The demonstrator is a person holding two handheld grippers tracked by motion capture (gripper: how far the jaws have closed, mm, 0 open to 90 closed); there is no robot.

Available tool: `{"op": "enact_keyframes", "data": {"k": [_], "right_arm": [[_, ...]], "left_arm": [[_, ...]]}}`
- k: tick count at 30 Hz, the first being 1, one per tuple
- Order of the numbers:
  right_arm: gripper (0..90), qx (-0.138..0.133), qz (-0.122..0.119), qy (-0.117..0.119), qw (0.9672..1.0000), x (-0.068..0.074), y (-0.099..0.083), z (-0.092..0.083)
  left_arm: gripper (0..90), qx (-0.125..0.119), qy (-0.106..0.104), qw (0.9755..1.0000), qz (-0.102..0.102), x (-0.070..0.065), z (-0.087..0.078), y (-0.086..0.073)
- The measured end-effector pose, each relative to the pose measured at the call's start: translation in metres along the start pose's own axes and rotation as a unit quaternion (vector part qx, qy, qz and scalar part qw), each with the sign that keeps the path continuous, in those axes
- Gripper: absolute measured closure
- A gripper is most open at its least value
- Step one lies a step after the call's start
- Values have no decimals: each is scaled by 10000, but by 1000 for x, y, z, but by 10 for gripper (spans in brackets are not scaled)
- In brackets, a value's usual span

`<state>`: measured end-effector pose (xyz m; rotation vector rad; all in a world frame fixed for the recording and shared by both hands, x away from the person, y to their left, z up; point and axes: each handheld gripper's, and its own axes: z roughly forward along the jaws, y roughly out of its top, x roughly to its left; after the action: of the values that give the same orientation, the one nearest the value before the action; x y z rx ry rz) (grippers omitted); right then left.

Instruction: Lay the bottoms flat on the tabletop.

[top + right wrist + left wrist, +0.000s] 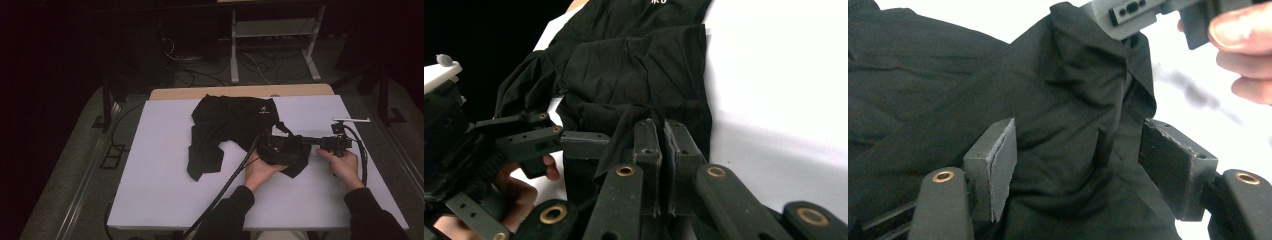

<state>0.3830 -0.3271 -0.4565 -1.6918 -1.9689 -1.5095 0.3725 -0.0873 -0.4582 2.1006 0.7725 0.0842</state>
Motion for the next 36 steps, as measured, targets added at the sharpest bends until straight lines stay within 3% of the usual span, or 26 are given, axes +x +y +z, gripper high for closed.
{"op": "enact_keyframes", "data": {"k": [1,2,4,5,8,12,18,20,21,23,25,32,36], "right_arm": [[848,1,-6,4,10000,0,0,0],[848,4,-14,12,10000,1,0,1],[848,1,-19,15,10000,1,0,1],[849,-9,-17,43,10000,2,0,0],[849,-20,-28,53,10000,2,1,-1],[848,-29,-18,55,10000,0,1,-3],[805,9,44,7,10000,-3,0,-6],[730,71,116,-4,9999,-6,-2,-7],[711,61,126,-11,9999,-5,-2,-8],[665,61,123,42,9999,-4,-4,-11],[602,31,53,54,10000,-2,-6,-15],[513,225,73,-11,9997,2,-16,-15],[485,363,244,-49,9990,2,-22,-15]], "left_arm": [[318,0,0,10000,0,0,0,0],[330,59,273,9996,94,-3,4,1],[354,106,389,9990,165,-4,7,1],[489,175,512,9981,277,-6,9,0],[695,197,624,9972,369,-6,9,1],[864,202,580,9975,363,0,0,3],[872,226,216,9993,216,10,-20,7],[872,244,-47,9997,57,15,-31,7],[872,244,-47,9997,57,15,-31,7],[870,236,-251,9994,-19,19,-42,5],[869,260,-300,9992,1,20,-48,3],[867,386,-409,9984,55,20,-59,-9],[866,470,-475,9977,102,18,-62,-17]]}}
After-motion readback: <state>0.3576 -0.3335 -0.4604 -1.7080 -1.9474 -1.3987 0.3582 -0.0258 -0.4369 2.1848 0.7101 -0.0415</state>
